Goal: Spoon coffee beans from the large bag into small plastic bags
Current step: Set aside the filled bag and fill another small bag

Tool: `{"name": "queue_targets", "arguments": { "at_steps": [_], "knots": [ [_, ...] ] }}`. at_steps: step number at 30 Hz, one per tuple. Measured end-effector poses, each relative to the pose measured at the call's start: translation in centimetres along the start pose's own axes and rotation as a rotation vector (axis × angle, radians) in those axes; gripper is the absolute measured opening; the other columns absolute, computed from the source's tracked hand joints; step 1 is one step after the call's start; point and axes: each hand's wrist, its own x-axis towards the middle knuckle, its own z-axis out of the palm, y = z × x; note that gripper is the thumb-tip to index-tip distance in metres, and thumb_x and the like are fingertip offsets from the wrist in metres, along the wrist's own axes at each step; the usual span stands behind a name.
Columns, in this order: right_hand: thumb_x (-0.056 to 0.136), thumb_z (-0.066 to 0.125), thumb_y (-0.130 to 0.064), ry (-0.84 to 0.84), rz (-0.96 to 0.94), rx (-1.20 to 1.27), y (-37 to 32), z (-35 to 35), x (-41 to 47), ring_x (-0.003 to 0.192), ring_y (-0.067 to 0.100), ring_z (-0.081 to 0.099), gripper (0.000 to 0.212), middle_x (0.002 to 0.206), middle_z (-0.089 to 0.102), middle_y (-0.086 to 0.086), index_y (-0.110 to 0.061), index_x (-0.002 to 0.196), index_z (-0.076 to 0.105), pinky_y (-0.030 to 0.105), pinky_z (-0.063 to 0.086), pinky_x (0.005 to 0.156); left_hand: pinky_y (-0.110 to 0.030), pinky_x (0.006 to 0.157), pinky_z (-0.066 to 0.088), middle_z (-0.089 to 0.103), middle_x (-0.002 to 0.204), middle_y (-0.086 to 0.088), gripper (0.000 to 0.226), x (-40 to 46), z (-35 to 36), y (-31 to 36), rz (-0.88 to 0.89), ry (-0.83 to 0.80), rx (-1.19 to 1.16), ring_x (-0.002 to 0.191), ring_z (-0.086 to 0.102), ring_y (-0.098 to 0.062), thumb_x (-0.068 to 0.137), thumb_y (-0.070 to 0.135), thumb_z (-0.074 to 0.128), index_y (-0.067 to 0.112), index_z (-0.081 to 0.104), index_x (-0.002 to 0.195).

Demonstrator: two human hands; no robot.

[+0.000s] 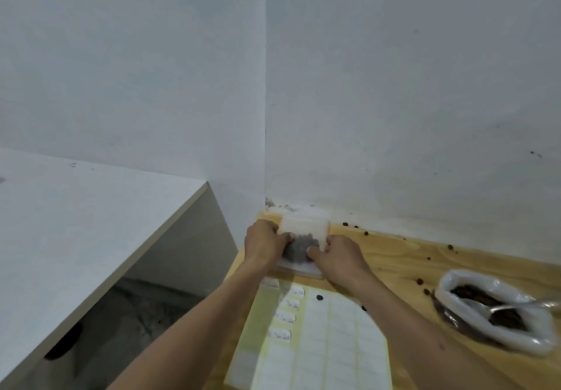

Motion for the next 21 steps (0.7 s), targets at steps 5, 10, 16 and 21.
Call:
{"name": "queue_targets", "arguments": {
  "at_steps": [5,10,16,21],
  "knots": [
    [0.086,0.065,-0.046,0.009,0.028,0.004,-0.1,0.5,1.0,0.052,0.021,0.047,0.045,0.056,0.045,0.001,-0.016,0.058,0.046,0.034,0.034,0.053,-0.029,0.047,0.024,0.036,0.046,0.004,0.053,1.3,-0.3,-0.6,0.024,-0.019,-0.013,0.045,0.03,-0.015,0.082,0.033,0.082,0.016,0.043,0.051],
    [0.084,0.065,-0.046,0.005,0.02,0.01,0.1,0.7,1.3,0.052,0.02,0.045,0.044,0.055,0.045,0.0,-0.016,0.059,0.047,0.034,0.036,0.054,-0.025,0.048,0.025,0.04,0.049,0.006,0.048,1.7,-0.1,-0.9,0.013,-0.034,-0.069,0.047,0.032,-0.012,0.08,0.031,0.085,0.014,0.05,0.052],
    [0.086,0.064,-0.047,0.001,-0.019,0.009,0.4,-0.6,0.5,0.052,0.016,0.044,0.043,0.055,0.047,-0.004,-0.016,0.06,0.05,0.031,0.036,0.054,-0.029,0.076,0.051,0.071,0.095,-0.009,0.031,0.2,-0.5,-0.5,0.069,-0.065,0.006,0.088,0.065,-0.023,0.087,0.035,0.077,0.01,0.074,0.105],
    [0.091,0.059,-0.047,0.059,-0.11,-0.001,1.8,-3.7,-1.4,0.111,0.019,0.058,0.049,0.119,0.06,0.002,-0.015,0.127,0.063,0.038,0.051,0.09,-0.039,0.105,0.041,0.055,0.14,-0.014,0.058,-2.8,0.0,1.4,0.221,0.021,0.168,0.129,0.049,-0.031,0.093,0.031,0.063,0.009,0.049,0.146]
  ]
}}
